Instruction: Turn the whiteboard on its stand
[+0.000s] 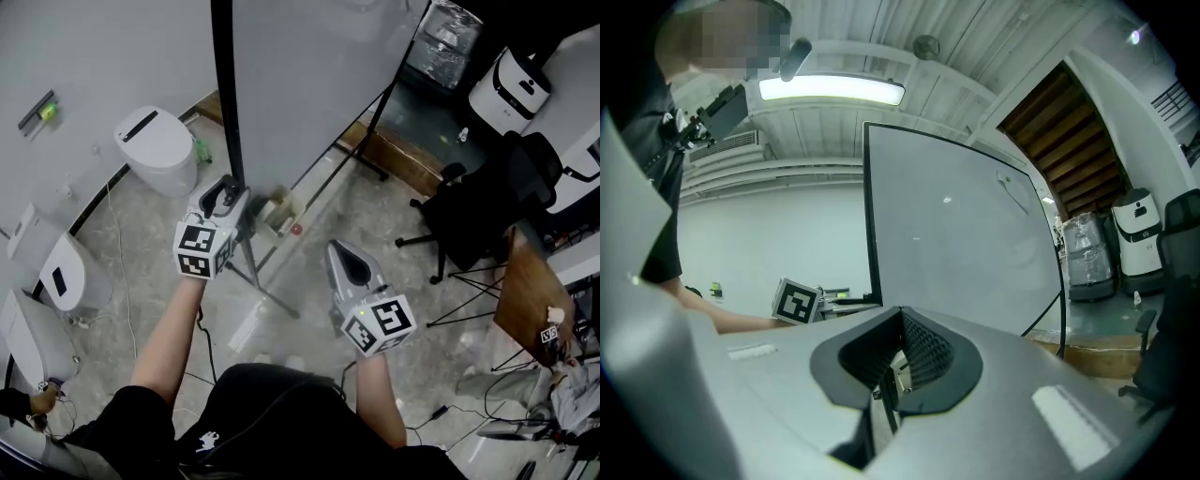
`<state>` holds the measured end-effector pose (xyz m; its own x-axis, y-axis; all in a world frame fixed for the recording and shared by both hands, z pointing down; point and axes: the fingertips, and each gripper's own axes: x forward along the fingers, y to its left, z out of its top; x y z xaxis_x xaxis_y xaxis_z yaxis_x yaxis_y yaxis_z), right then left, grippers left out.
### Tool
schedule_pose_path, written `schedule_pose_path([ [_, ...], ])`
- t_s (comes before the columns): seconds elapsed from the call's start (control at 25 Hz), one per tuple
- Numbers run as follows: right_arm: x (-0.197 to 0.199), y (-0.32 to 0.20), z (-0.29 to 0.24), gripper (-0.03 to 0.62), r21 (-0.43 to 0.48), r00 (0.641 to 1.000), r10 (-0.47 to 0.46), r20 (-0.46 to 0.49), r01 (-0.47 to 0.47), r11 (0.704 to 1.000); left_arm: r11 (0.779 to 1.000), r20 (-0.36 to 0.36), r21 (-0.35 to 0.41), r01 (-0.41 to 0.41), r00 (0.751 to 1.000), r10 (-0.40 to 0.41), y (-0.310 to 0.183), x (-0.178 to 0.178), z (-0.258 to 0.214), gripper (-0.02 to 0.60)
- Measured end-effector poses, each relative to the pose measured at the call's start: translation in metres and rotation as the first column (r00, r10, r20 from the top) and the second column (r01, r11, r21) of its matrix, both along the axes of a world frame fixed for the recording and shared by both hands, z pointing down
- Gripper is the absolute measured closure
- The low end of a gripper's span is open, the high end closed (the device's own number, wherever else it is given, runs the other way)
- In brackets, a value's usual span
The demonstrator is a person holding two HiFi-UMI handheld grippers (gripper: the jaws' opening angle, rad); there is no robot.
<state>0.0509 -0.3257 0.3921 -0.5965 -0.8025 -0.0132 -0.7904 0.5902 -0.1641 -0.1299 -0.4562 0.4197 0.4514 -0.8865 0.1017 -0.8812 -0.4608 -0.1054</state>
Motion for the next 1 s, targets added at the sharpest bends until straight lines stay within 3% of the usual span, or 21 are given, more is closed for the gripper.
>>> schedule_pose_path([
  [0.16,-0.002,0.002,0.002,0.585,-0.002,1.0,0.006,-0.001,-0.006,1.0,1.0,-0.003,-0.011,-0.005,1.0,0.005,-0.006,0.001,-0.001,0.334],
  [0.4,0.0,0.01,0.004,0.585,-0.008,1.0,0.02,-0.003,-0.02,1.0,0.999,-0.025,-0.028,-0.016,1.0,0.015,-0.007,0.002,0.003,0.375],
  [1.0,0.006,0.028,0.001,0.585,-0.008,0.999,0.051,0.004,-0.051,0.999,0.999,-0.049,-0.039,-0.019,0.999,0.017,-0.002,-0.002,0.003,0.382],
])
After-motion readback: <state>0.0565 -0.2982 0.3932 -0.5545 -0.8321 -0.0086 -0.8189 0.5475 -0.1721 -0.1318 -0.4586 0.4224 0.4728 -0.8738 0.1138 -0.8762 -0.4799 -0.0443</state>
